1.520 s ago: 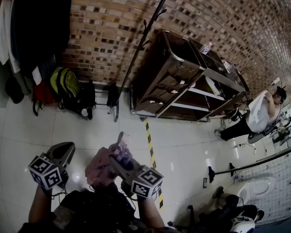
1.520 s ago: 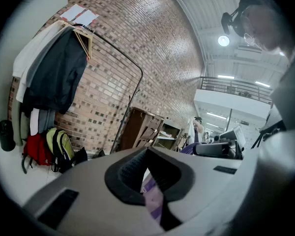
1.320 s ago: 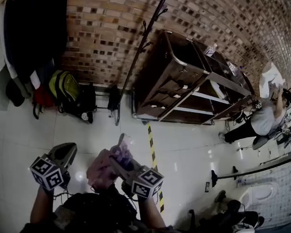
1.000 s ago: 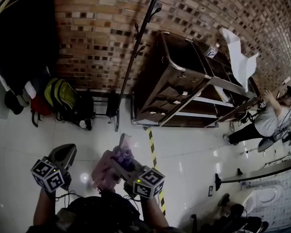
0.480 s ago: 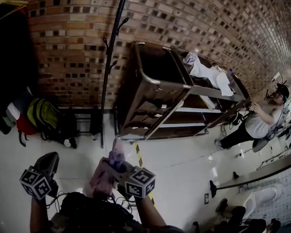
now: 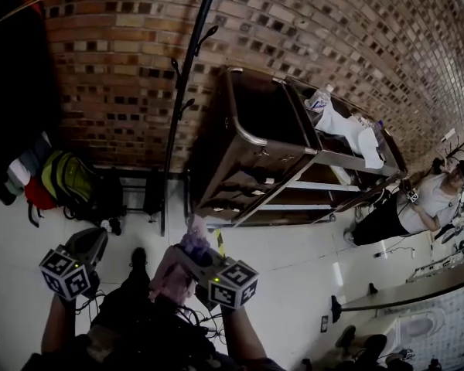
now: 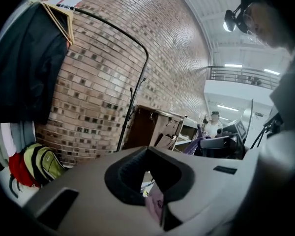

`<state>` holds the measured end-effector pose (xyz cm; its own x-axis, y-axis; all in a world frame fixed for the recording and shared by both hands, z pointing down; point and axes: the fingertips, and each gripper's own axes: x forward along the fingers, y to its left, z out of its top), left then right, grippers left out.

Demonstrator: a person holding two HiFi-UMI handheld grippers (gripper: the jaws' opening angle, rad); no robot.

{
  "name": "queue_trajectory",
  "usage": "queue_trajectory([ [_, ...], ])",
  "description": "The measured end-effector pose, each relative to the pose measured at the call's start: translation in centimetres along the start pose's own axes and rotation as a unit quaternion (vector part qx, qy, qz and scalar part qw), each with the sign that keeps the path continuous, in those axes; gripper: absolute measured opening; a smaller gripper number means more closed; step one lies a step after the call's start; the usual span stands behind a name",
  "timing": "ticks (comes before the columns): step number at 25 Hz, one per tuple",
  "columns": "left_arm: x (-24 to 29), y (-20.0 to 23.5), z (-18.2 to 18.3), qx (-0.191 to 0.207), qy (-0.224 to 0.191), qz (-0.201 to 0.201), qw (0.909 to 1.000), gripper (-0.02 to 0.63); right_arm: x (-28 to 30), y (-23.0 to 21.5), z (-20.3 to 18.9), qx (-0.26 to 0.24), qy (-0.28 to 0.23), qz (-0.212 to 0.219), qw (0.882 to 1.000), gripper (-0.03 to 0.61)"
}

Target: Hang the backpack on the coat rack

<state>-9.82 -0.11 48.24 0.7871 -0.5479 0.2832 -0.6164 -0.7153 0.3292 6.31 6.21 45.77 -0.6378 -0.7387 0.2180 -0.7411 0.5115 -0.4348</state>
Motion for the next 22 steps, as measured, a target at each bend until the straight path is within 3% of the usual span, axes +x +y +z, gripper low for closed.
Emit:
queue_trajectory([
  [4, 5.4, 2.4, 1.7, 0.013, 0.006, -0.011, 0.9998, 0.023, 2.8, -3.6, 1.9, 0.011, -0.004, -0.011, 1.000, 0.002],
  [12, 14.9, 10.0, 6.0, -0.007, 0.016, -0.034, 0.9993, 0.023, 10.2, -11.6, 7.2, 0.019, 0.001, -0.031, 0.999, 0.002],
  [22, 24.6, 16.3, 10.9, 0.000, 0.031, -0.072, 0.9969, 0.021, 17.9, -20.8, 15.3, -0.008, 0.000, -0.056, 0.998, 0.002],
])
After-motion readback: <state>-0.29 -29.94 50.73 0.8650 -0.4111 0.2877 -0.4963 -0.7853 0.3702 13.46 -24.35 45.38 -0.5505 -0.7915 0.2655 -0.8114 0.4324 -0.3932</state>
